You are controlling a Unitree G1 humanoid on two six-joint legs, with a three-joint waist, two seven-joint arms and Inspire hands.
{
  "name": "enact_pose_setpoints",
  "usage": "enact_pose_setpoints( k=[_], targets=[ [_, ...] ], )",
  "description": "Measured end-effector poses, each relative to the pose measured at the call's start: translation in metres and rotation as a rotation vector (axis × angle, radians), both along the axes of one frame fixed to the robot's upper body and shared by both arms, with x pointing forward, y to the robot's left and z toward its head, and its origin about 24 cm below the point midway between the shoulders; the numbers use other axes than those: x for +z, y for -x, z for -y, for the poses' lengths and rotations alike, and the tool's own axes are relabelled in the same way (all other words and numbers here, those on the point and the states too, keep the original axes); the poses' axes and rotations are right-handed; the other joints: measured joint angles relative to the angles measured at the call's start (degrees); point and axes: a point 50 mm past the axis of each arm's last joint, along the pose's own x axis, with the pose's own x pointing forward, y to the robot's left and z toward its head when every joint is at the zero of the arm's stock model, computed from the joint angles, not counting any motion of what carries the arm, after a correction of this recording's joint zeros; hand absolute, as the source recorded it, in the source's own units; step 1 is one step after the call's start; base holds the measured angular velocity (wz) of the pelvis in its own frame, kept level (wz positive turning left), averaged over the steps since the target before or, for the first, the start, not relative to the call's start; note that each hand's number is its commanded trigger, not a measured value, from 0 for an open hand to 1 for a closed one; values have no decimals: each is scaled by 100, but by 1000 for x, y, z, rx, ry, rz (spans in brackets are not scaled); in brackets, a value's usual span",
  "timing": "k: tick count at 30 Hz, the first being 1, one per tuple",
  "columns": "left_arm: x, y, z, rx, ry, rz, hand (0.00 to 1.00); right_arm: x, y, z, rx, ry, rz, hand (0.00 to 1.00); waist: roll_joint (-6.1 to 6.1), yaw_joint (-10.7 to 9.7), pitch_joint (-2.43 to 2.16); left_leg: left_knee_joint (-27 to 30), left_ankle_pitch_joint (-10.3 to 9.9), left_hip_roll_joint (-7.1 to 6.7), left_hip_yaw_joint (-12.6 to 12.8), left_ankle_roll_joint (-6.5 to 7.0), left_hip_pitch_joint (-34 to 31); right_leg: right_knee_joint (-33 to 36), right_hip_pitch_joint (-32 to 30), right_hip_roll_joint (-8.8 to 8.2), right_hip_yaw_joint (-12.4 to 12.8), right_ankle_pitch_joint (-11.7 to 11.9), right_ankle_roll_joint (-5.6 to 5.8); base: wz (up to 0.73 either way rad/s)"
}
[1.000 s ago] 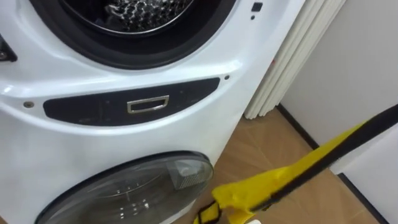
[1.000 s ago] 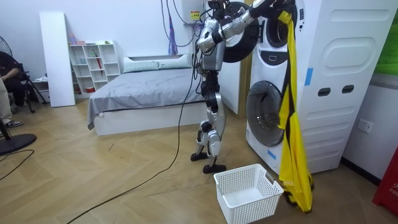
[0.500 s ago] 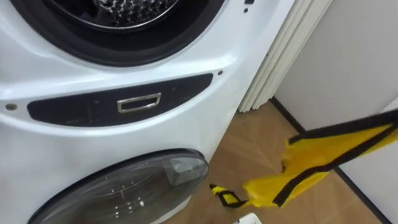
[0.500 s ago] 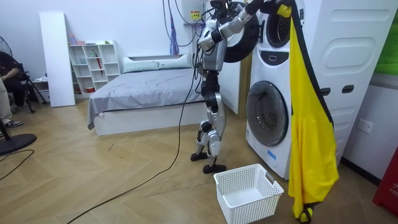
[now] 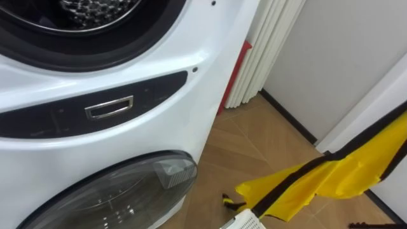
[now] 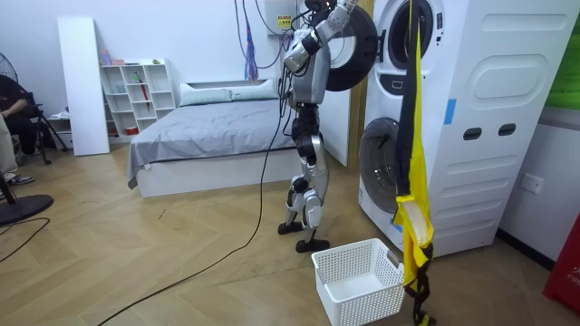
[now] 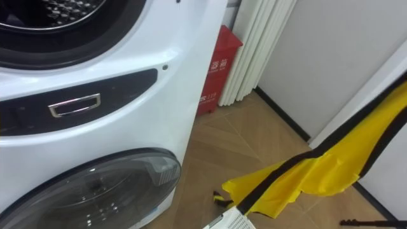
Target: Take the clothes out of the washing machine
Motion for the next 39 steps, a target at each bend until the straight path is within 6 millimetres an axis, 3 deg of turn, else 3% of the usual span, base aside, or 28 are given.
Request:
enact_pose_setpoints(
  k=[4, 13, 17, 20, 24, 28, 30, 31, 32, 33, 35, 36, 38, 39],
  targets=[
    [-1, -1, 2, -10, 4, -3, 0, 4, 2, -11, 37, 39, 15, 100, 1, 8, 0, -2, 0, -3, 14, 0, -3, -11, -2, -3, -20, 0, 0, 0],
    [-2, -2, 3, -14, 9, -10, 0, 9, 2, -17, 73, 56, 24, 100, -41, 76, -11, -9, 0, -1, 54, -1, 21, 7, 8, 8, 32, -1, -2, -2],
    [-2, -1, 1, -15, 2, -17, 0, 9, -1, -22, 95, 73, 7, 100, -147, 93, 51, -13, 8, 0, 125, -12, 40, 28, 7, 17, 47, 1, -5, -4],
    [-2, -5, -2, -17, -1, -21, 0, 3, -4, -24, 111, 75, -36, 100, -288, 81, -6, -13, 12, 7, 140, -18, 40, 22, 0, 24, 63, 9, -17, -1],
    [-2, -10, -2, -21, -1, -7, 0, -5, -3, -23, 105, 81, -87, 100, -385, 220, -54, -14, 11, 12, 154, -17, 76, -13, 39, 35, 80, 15, -21, -4],
    [0, -13, -6, -33, -8, -5, 0, -13, -1, -23, 107, 87, -125, 100, -414, 226, -26, -29, 10, 12, 187, -17, 187, -95, 177, 29, 121, 19, -15, -1],
    [1, -13, -8, -35, -14, -7, 0, -15, -1, -22, 113, 88, -145, 100, -402, 227, 12, -46, 10, 9, 249, -18, 233, -97, 198, 40, 165, 19, -14, -10],
    [1, -13, -8, -36, -15, -7, 0, -15, -1, -23, 117, 88, -150, 95, -391, 224, 24, -51, 10, 7, 265, -17, 238, -96, 196, 44, 176, 21, -11, -15],
    [1, -13, -9, -37, -18, -6, 0, -15, -2, -23, 121, 90, -155, 64, -373, 222, 43, -58, 10, 4, 306, -17, 241, -94, 187, 53, 220, 28, -1, -14],
    [2, -14, -11, -39, -21, -4, 0, -16, -2, -22, 121, 89, -162, 53, -358, 190, 55, -60, 10, 1, 311, -17, 231, -95, 170, 55, 224, 32, 5, -10],
    [3, -16, -13, -42, -29, -1, 0, -18, -3, -19, 115, 82, -175, 14, -344, 173, 64, -61, 10, 3, 322, -17, 218, -105, 163, 58, 254, 34, 7, -4],
    [4, -18, -16, -44, -35, 2, 0, -21, -4, -15, 105, 70, -189, 0, -343, 165, 63, -60, 10, 4, 330, -17, 207, -105, 152, 64, 270, 35, 6, -10],
    [5, -21, -19, -48, -43, 9, 0, -24, -5, -10, 92, 53, -209, 0, -338, 174, 55, -59, 10, 6, 427, -17, 185, -97, 104, 88, 350, 50, 10, -19],
    [6, -23, -19, -50, -44, 12, 0, -25, -5, -9, 93, 42, -214, 0, -306, 176, 30, -50, 10, 8, 469, -17, 141, -96, 53, 95, 388, 65, 11, -17]
  ],
)
